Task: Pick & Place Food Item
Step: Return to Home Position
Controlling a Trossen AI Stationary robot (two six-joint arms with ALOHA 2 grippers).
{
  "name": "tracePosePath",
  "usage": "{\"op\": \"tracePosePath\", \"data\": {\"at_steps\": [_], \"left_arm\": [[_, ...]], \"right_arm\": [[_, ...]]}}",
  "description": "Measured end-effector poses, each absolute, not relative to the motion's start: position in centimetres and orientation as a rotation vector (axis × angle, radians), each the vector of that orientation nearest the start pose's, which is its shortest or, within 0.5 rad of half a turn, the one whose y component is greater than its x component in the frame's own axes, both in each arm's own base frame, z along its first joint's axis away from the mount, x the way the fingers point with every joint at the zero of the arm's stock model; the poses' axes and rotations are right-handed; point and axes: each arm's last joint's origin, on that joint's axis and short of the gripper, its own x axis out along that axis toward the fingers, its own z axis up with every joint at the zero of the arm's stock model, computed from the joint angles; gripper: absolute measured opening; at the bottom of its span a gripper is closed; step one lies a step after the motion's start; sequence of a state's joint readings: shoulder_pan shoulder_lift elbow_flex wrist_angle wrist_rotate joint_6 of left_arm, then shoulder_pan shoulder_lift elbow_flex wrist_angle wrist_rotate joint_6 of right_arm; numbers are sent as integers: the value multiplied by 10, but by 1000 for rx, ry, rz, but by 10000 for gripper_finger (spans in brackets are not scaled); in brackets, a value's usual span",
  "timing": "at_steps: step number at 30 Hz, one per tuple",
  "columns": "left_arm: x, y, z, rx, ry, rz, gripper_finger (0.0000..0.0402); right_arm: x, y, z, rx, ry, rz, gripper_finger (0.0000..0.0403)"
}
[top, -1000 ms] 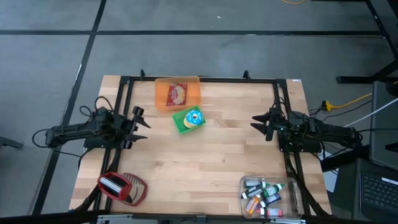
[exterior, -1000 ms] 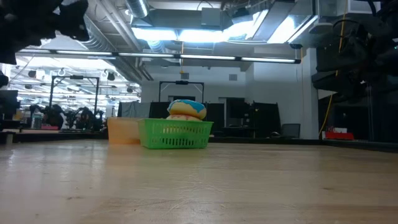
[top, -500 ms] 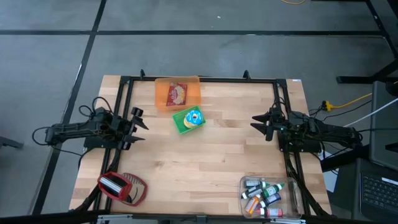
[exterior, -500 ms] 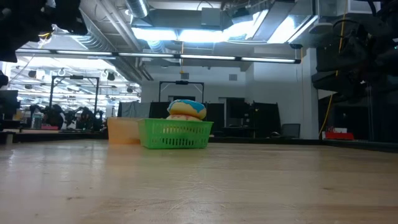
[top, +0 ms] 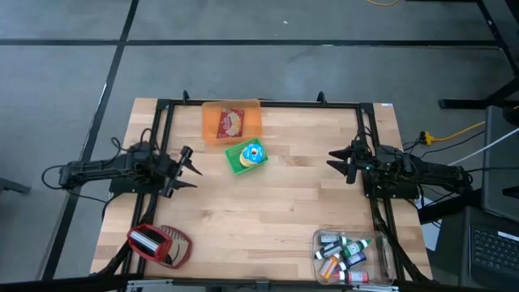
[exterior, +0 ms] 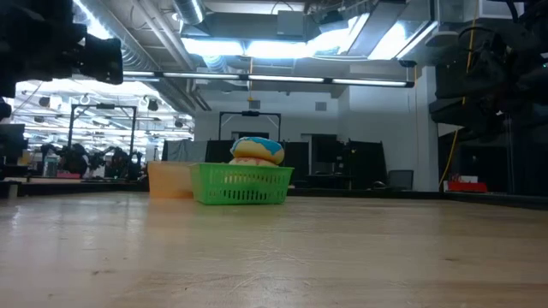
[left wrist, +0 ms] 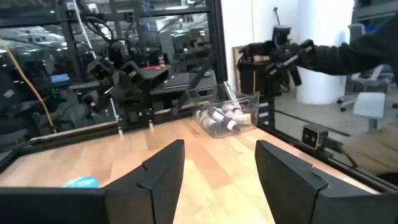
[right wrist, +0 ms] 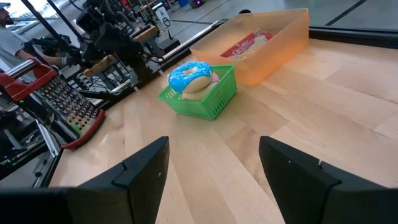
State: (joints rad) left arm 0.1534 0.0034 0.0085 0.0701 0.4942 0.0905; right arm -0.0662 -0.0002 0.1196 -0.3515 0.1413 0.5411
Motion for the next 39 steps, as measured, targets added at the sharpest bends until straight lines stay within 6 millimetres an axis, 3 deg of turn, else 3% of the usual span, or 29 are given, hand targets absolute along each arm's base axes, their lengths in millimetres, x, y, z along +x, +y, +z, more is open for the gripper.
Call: {"op": "tracePosePath", "data": {"at_steps": [8,39], "left_arm": [[98,1,169,97,-35,-338,193],[94,0,175,122,-110,-345,193]], "right_arm": [[86,-10,170,527,167,-264,251],[84,-19,171,538,135,-372,252]]}}
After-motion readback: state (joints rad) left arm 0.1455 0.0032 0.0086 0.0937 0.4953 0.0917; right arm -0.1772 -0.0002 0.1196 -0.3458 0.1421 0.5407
